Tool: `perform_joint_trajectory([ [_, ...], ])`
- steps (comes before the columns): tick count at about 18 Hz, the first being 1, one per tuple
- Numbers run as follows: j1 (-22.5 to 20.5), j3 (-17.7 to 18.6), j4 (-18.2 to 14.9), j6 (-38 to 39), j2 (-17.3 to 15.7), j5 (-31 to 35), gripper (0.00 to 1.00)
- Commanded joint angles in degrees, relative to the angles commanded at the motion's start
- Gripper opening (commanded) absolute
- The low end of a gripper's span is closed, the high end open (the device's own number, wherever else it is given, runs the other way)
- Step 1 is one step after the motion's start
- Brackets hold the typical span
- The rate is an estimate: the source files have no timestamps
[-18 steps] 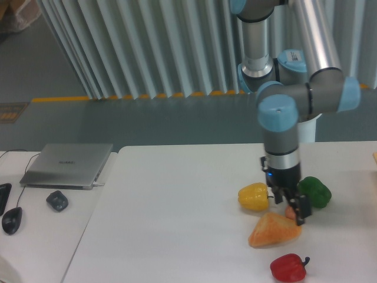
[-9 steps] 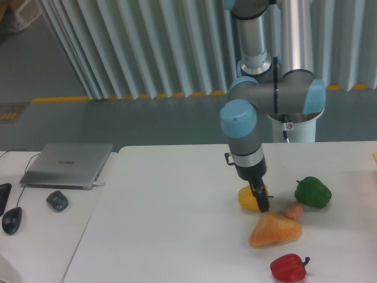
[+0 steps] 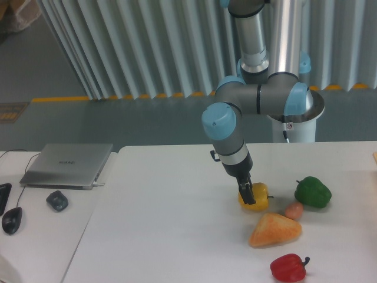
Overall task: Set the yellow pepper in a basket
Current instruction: 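Close the gripper on the yellow bell pepper's stem end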
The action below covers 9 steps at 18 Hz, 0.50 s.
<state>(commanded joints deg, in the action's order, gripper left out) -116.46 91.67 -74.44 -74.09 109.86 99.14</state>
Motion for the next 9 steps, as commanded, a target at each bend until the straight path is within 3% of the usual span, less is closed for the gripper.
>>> perform_joint_trajectory([
  [9, 0.35, 0.0, 0.18, -0.7, 1.84, 3.34, 1.0],
])
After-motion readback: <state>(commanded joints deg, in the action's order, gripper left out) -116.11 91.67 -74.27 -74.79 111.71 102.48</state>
